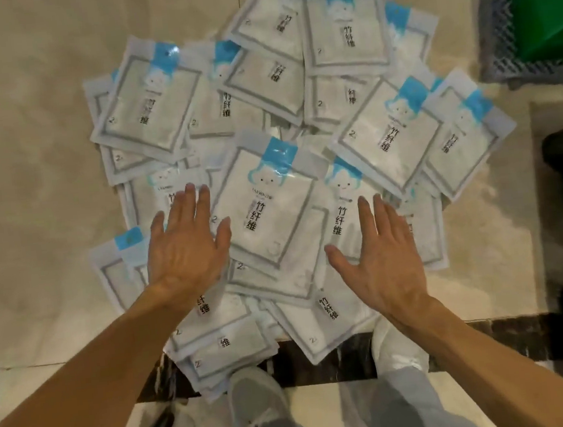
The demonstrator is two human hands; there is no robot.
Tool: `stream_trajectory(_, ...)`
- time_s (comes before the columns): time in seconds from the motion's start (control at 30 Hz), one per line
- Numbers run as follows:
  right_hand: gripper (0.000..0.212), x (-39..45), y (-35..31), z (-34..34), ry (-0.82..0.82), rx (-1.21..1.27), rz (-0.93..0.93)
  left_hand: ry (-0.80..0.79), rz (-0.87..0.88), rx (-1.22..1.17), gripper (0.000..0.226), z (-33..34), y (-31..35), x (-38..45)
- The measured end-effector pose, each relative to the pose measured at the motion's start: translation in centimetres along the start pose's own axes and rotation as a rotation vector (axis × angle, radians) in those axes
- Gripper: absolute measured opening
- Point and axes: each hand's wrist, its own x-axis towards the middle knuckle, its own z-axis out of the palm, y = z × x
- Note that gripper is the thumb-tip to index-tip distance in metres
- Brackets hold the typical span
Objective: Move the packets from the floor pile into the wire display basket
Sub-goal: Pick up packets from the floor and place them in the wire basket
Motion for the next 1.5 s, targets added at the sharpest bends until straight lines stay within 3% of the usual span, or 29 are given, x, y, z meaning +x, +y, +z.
stream_trajectory(0.27, 0.122, 4.6, -0.4, 13.5, 0.085, 0.032, 0.066, 0.083, 0.011, -0.127, 0.084, 9.0, -1.9, 8.4)
stream_trajectory(0.5, 0.126, 5.5, -0.3, 16.0, 0.234, 0.344, 0.069, 0.282, 0.022, -0.367, 0.087, 12.2, -2.1, 9.0)
stream_trajectory(0.57, 0.120, 5.6, -0.6, 16.0, 0.267, 0.470, 0.094, 0.293, 0.016, -0.435, 0.086, 12.2, -2.0, 9.0)
stream_trajectory(0.67, 0.090, 5.7, -1.0, 15.4, 0.280, 0.540, 0.126, 0.286, 0.018, -0.523, 0.070, 11.7, -2.5, 9.3)
stream_trajectory(0.8, 0.048, 6.0, -1.2, 13.8, 0.189, 0.594, 0.214, 0.256, -0.075, -0.577, 0.051, 9.8, -2.7, 8.7)
stream_trajectory(0.9, 0.043, 5.6, -1.2, 11.9, 0.222, 0.723, 0.216, 0.253, -0.119, -0.580, 0.038, 8.6, -2.5, 6.8)
stream_trajectory(1.0, 0.030, 5.6, -0.7, 9.7, 0.186, 0.916, 0.263, 0.130, -0.155, -0.962, 0.017, 7.3, -3.1, 4.8)
stream_trajectory(1.03, 0.025, 5.7, -0.4, 8.8, 0.140, 1.015, 0.277, 0.090, -0.173, -1.088, 0.019, 6.9, -3.3, 4.3)
stream_trajectory(1.1, 0.023, 5.6, 0.2, 6.8, 0.022, 1.157, 0.273, 0.063, -0.223, -1.214, 0.028, 6.2, -4.0, 3.1)
stream_trajectory(1.17, 0.027, 5.3, 0.7, 4.8, -0.037, 1.146, 0.221, 0.057, -0.282, -1.285, 0.032, 5.4, -4.6, 1.9)
stream_trajectory(1.5, 0.024, 1.7, 0.0, -11.7, -0.135, 1.221, 0.262, 0.029, -0.489, -1.484, 0.027, -6.5, -5.5, -7.2)
